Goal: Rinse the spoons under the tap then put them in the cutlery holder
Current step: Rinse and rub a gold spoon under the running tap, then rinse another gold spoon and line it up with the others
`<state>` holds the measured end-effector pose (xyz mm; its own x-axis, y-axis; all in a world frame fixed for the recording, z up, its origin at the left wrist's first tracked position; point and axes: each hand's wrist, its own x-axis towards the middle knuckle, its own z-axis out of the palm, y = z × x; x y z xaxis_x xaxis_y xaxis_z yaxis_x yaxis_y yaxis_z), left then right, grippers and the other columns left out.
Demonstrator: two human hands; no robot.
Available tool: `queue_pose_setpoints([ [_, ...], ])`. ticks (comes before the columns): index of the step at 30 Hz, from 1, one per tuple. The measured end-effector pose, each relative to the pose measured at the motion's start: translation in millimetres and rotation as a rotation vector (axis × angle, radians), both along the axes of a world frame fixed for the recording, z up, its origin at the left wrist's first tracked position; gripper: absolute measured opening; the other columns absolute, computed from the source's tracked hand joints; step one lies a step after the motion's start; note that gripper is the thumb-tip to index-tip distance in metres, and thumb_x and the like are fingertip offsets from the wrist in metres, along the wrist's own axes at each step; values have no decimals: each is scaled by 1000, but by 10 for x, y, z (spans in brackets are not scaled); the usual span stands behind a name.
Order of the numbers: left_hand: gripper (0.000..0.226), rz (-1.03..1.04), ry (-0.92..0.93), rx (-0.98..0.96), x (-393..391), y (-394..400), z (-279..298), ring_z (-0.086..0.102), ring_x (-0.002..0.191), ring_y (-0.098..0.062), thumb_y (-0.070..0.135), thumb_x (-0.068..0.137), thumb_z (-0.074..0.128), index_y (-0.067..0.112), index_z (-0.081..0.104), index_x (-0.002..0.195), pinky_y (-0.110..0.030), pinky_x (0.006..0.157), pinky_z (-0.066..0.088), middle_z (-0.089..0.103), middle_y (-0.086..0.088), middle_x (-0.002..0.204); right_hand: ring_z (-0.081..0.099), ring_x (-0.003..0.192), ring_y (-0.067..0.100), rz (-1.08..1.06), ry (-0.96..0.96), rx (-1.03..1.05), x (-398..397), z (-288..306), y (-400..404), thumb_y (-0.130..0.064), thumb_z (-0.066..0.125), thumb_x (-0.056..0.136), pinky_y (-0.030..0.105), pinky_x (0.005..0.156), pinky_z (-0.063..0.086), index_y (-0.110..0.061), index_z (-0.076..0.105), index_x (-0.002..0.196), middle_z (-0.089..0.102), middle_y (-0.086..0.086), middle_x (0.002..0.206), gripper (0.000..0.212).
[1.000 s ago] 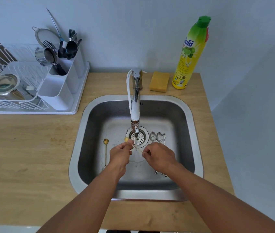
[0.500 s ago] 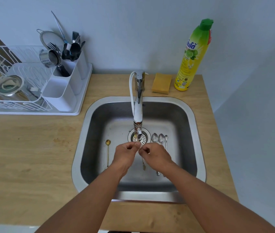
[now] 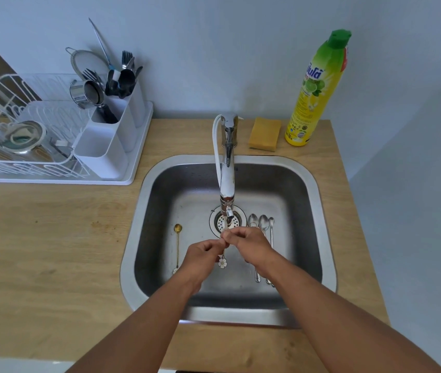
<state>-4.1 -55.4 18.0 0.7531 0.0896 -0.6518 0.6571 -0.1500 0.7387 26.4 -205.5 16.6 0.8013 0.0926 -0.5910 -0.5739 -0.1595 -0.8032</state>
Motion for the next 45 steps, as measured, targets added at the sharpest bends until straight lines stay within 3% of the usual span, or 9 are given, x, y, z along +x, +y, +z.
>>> queue_pose_setpoints([
  [5, 16, -126, -17, 58, -89, 44, -22, 68, 72, 5, 36, 97, 68, 28, 81, 92, -9, 61, 46, 77, 18, 81, 67, 94, 0, -54, 33, -30, -6, -27, -7, -25, 74, 94, 21, 71, 46, -22, 80, 86, 78, -16, 92, 10],
  [10, 16, -241, -18, 142, -158, 50, -72, 70, 81, 4, 38, 96, 70, 28, 81, 92, -16, 72, 48, 78, 19, 88, 62, 80, -3, -103, 39, -112, 8, -77, -37, -26, 75, 94, 20, 62, 41, -22, 77, 80, 74, -16, 84, 15],
  [13, 19, -343, -47, 246, -147, 57, -94, 69, 85, 1, 39, 97, 68, 26, 82, 100, -21, 77, 50, 78, 16, 95, 64, 82, -3, -98, 16, -195, 22, -100, -86, -25, 73, 95, 16, 64, 42, -21, 78, 81, 74, -16, 85, 16],
  [17, 24, -392, -57, 520, -62, 225, -122, 67, 95, -13, 37, 99, 65, 23, 79, 112, -29, 87, 53, 76, 6, 110, 69, 85, 21, -90, -26, -453, 164, -110, -322, -28, 66, 96, 28, 73, 51, -14, 77, 83, 75, 2, 88, 22],
  [21, 19, -369, -22, 749, 44, 489, -150, 68, 80, -14, 35, 97, 64, 23, 79, 97, -31, 73, 57, 76, 4, 95, 71, 85, 31, -109, 27, -645, 303, -189, -551, -26, 58, 97, 27, 67, 45, -7, 74, 84, 68, 11, 82, 28],
  [25, 26, -334, 31, 893, 126, 663, -200, 67, 68, -20, 31, 93, 65, 16, 72, 73, -34, 71, 61, 69, -2, 75, 72, 91, 34, -84, 101, -774, 338, -291, -599, -18, 64, 91, 29, 69, 48, -6, 74, 95, 74, 16, 100, 16],
  [36, 20, -258, 155, 894, 151, 716, -409, 54, 61, -18, 26, 95, 67, 6, 68, 95, -29, 55, 45, 51, 0, 69, 72, 96, 39, -11, 129, -943, 326, -445, -652, -11, 64, 92, 35, 72, 56, -4, 71, 101, 73, 19, 108, 14],
  [41, 25, -255, 150, 889, 209, 698, -458, 56, 66, -22, 30, 97, 65, 5, 69, 97, -31, 57, 46, 47, 0, 68, 72, 100, 37, 84, 108, -1062, 260, -494, -645, -7, 60, 93, 40, 76, 59, -6, 72, 101, 74, 15, 108, 15],
  [45, 26, -254, 165, 878, 227, 674, -474, 46, 54, -14, 29, 100, 64, 4, 69, 97, -26, 45, 33, 47, 1, 66, 72, 102, 37, 132, 87, -1127, 228, -523, -635, -6, 56, 95, 40, 77, 59, -6, 72, 105, 73, 15, 109, 19],
])
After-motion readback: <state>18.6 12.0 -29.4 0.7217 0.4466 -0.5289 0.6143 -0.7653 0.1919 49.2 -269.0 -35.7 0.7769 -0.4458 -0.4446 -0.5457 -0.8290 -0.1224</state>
